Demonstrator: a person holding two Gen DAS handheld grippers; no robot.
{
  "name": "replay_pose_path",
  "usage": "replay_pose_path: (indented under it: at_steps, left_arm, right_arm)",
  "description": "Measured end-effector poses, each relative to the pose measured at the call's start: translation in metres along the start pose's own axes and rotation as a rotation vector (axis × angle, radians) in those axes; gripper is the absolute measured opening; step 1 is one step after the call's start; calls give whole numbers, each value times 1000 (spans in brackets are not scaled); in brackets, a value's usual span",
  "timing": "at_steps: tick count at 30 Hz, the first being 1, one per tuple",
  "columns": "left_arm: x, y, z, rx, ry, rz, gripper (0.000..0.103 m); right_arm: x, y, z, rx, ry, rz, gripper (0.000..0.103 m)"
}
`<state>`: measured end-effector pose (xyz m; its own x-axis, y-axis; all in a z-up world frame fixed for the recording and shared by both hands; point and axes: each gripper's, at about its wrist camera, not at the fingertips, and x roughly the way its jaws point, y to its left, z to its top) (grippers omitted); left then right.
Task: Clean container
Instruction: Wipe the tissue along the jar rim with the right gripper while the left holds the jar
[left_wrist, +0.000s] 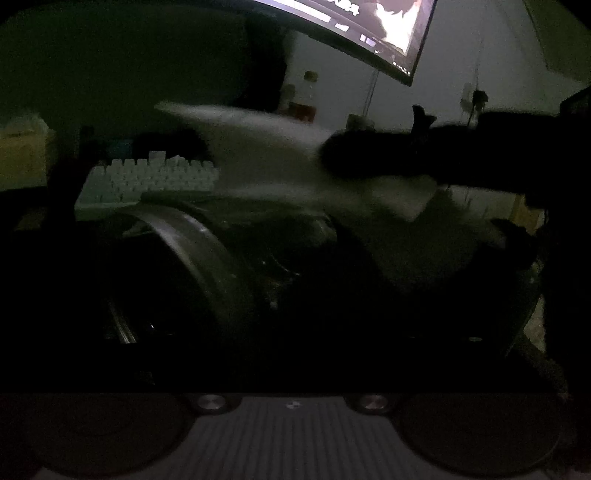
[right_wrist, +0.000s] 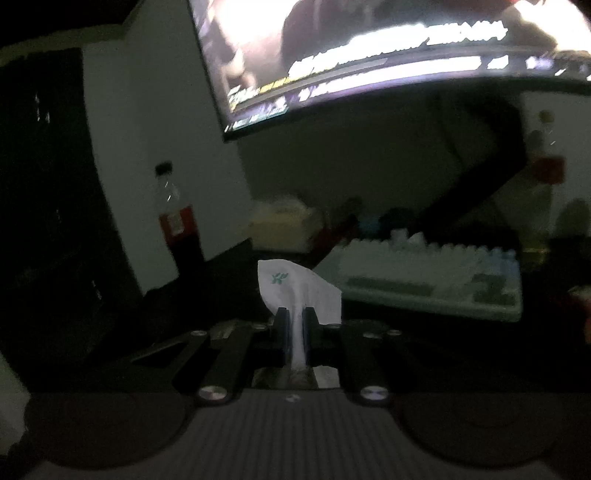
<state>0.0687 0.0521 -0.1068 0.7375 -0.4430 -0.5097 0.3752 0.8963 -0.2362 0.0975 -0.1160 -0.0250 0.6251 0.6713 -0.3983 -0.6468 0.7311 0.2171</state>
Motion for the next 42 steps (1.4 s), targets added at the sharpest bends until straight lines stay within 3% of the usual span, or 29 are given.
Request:
replay_pose_path:
  at_steps: [5, 9, 12, 15, 17, 20, 22, 26, 29, 31, 34, 38, 42]
  left_arm:
    - [0, 3, 1, -5, -5, 23, 83]
    - [-2, 6, 4, -21, 4, 10, 90]
    - [2, 8, 7, -20, 5, 28, 91]
    - [1, 10, 7, -26, 2, 38, 91]
    - [-2, 12, 6, -38, 4, 39, 91]
    - [-6, 19, 9, -75, 9, 28, 91]
    - [-7, 25, 11, -101, 11, 24, 91]
    - [-8, 36, 14, -142, 5, 13, 91]
    - [-7, 40, 14, -161, 2, -1, 91]
    - [-8, 41, 14, -164, 0, 5, 91]
    - [-10, 42, 14, -164, -2, 10, 91]
    - [-10, 45, 14, -170, -6, 12, 91]
    - [-9, 45, 14, -171, -8, 17, 91]
  right_arm:
    - [20, -4, -8, -1, 32, 12, 10]
    - [28, -37, 0, 93, 10, -105, 10]
    - [33, -30, 1, 83, 6, -113, 11]
    - [37, -3, -1, 0, 24, 26, 11]
    - [39, 5, 2, -10, 62, 72, 11]
    - [41, -8, 7, 10, 64, -3, 9]
    - [43, -20, 9, 23, 56, -105, 9]
    - [48, -16, 11, 9, 60, -170, 11]
    - [51, 12, 9, -79, 65, -81, 12]
    - [53, 21, 9, -62, 79, -1, 14]
    - [55, 7, 11, 0, 87, 35, 10]
    - [53, -19, 14, 26, 69, -131, 10]
    - [53, -14, 14, 21, 66, -154, 11]
